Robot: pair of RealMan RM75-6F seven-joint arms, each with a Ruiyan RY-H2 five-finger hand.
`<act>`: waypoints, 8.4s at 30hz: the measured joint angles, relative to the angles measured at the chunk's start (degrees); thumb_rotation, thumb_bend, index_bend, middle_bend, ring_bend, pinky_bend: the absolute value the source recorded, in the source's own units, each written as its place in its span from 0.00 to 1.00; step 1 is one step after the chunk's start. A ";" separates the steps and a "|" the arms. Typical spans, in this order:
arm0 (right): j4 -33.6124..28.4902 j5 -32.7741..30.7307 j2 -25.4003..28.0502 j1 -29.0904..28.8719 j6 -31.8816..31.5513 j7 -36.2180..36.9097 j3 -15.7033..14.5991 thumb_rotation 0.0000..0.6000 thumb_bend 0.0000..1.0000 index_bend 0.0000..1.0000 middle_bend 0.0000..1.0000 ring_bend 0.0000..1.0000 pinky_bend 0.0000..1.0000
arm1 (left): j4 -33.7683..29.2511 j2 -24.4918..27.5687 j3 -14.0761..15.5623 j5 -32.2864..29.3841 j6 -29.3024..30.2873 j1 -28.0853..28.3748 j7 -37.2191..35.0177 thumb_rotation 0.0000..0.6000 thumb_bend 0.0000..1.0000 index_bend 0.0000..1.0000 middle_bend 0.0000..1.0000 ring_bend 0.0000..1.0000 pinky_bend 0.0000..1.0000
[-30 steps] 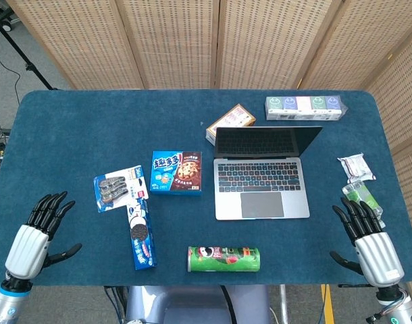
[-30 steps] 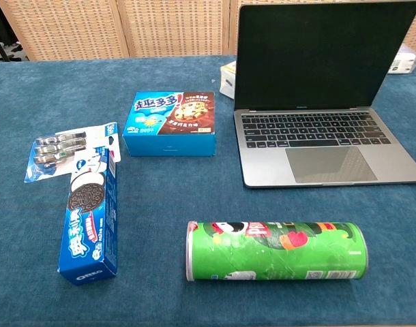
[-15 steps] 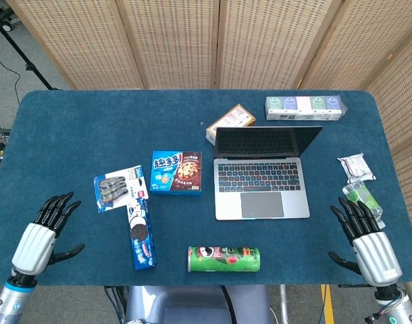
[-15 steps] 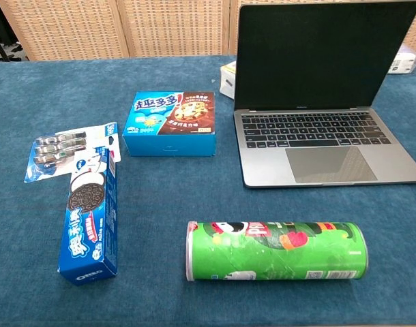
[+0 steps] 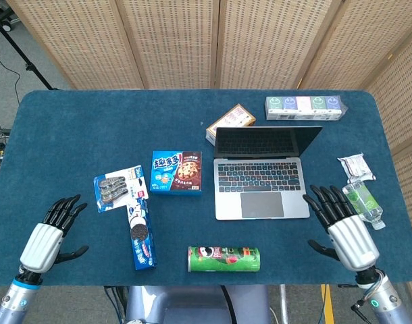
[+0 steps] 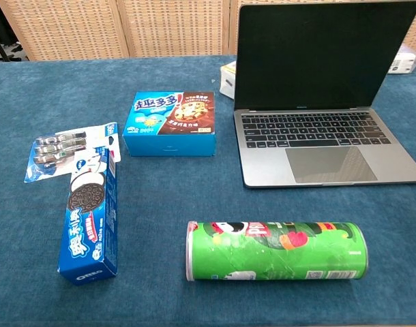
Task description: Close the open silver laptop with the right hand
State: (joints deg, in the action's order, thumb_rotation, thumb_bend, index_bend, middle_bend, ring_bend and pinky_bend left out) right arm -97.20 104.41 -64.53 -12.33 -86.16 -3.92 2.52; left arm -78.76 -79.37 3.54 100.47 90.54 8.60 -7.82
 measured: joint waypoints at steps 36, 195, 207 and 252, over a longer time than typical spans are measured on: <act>1.12 -39.41 -4.42 -30.24 33.84 -18.40 17.58 1.00 0.00 0.00 0.00 0.00 0.00 | -0.80 0.42 1.23 1.66 0.44 0.37 -0.14 1.00 0.00 0.13 0.00 0.07 0.09; -7.91 -55.11 -5.01 -28.29 22.62 -25.88 2.13 1.00 0.00 0.30 0.31 0.36 0.16 | -2.82 1.33 5.33 6.48 -0.42 1.67 -1.43 1.00 0.00 0.13 0.00 0.07 0.09; -7.29 -55.00 -5.17 -26.77 23.41 -24.98 1.47 1.00 0.00 0.30 0.31 0.36 0.16 | -2.97 1.46 5.38 6.64 -0.16 1.62 -1.45 1.00 0.00 0.13 0.00 0.07 0.09; 3.70 -53.34 -12.56 -23.26 30.57 -19.19 -0.04 1.00 0.00 0.29 0.30 0.36 0.16 | -3.12 1.54 5.24 6.57 0.04 1.48 -1.11 1.00 0.00 0.13 0.00 0.08 0.09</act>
State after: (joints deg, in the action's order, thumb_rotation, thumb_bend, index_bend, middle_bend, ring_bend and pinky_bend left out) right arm -93.50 51.07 -77.09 -35.59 -55.59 -23.11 2.48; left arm -81.88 -77.82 8.79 107.04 90.59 10.07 -8.93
